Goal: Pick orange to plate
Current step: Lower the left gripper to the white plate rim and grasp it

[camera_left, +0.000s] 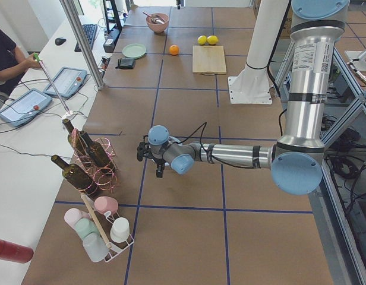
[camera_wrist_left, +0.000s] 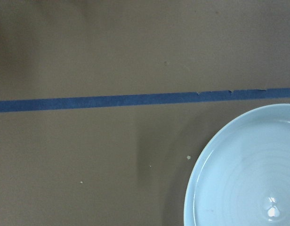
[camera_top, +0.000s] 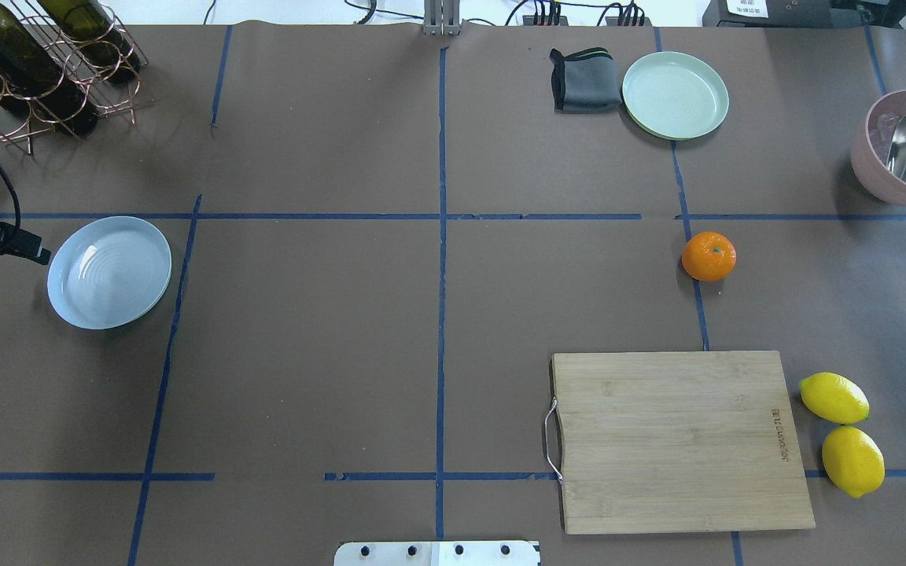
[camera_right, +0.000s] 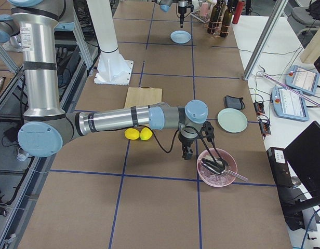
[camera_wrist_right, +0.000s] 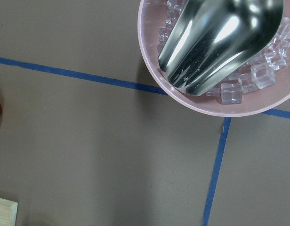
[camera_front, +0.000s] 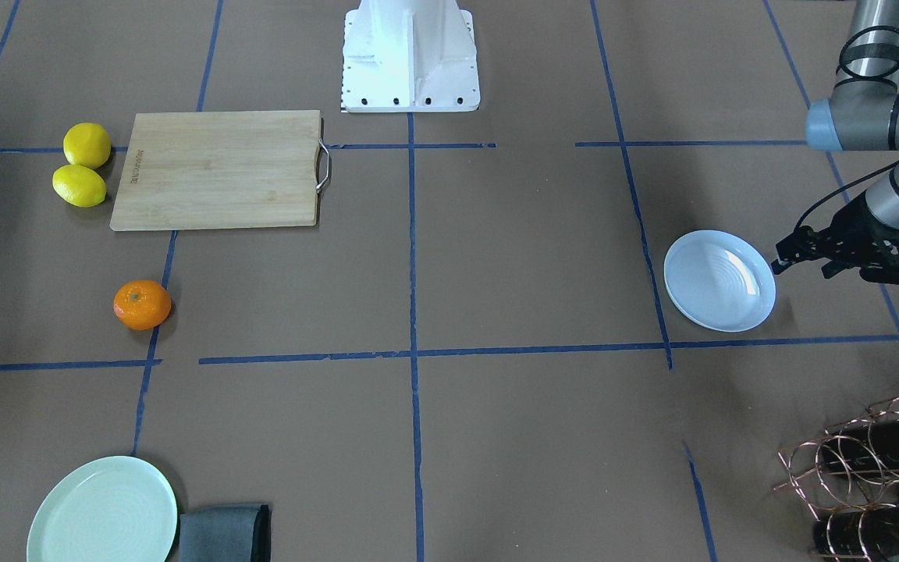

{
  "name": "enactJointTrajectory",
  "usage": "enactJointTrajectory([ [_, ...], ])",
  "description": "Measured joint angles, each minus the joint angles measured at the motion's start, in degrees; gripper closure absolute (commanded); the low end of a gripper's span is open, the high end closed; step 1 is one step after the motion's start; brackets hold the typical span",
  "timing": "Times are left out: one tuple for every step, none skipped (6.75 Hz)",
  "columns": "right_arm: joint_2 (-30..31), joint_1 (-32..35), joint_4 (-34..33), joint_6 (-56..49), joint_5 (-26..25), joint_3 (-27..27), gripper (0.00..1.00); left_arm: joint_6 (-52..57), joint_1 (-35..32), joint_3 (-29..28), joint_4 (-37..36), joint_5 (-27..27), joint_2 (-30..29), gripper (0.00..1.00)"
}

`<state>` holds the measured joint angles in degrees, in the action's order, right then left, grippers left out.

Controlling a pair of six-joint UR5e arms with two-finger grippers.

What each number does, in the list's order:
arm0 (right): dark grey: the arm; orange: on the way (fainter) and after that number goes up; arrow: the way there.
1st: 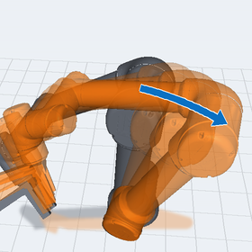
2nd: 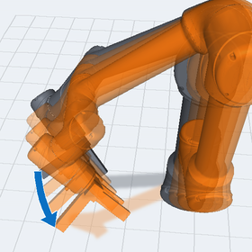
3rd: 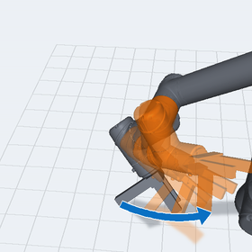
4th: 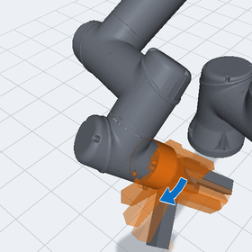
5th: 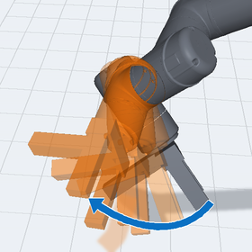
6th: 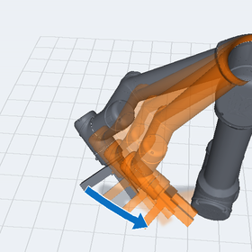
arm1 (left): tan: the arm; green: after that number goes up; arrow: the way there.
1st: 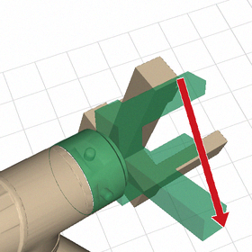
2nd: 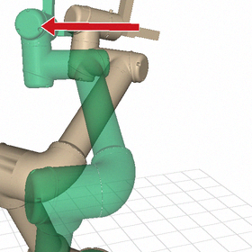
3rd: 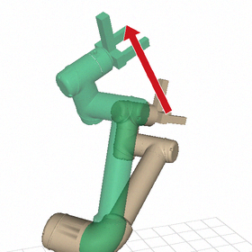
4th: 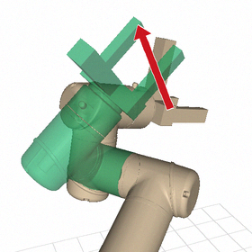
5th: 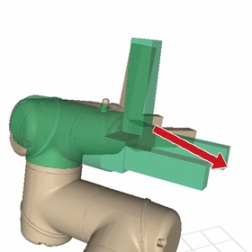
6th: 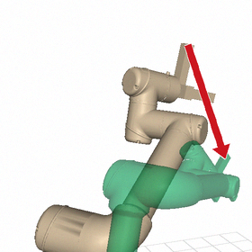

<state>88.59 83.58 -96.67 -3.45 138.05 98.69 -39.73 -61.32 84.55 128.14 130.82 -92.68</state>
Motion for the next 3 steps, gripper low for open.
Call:
enactJointTrajectory([
  [0.00, -0.08, 0.00, 0.02, 0.07, -0.04, 0.00, 0.02, 0.59, -0.16, -0.02, -0.11, -0.18, 0.11],
  [0.00, -0.15, -0.01, 0.02, 0.10, -0.12, 0.00, 0.06, 0.94, -0.25, -0.04, -0.17, -0.34, 0.11],
  [0.00, -0.21, -0.01, 0.03, 0.11, -0.19, 0.00, 0.06, 1.14, -0.28, -0.04, -0.20, -0.43, 0.11],
])
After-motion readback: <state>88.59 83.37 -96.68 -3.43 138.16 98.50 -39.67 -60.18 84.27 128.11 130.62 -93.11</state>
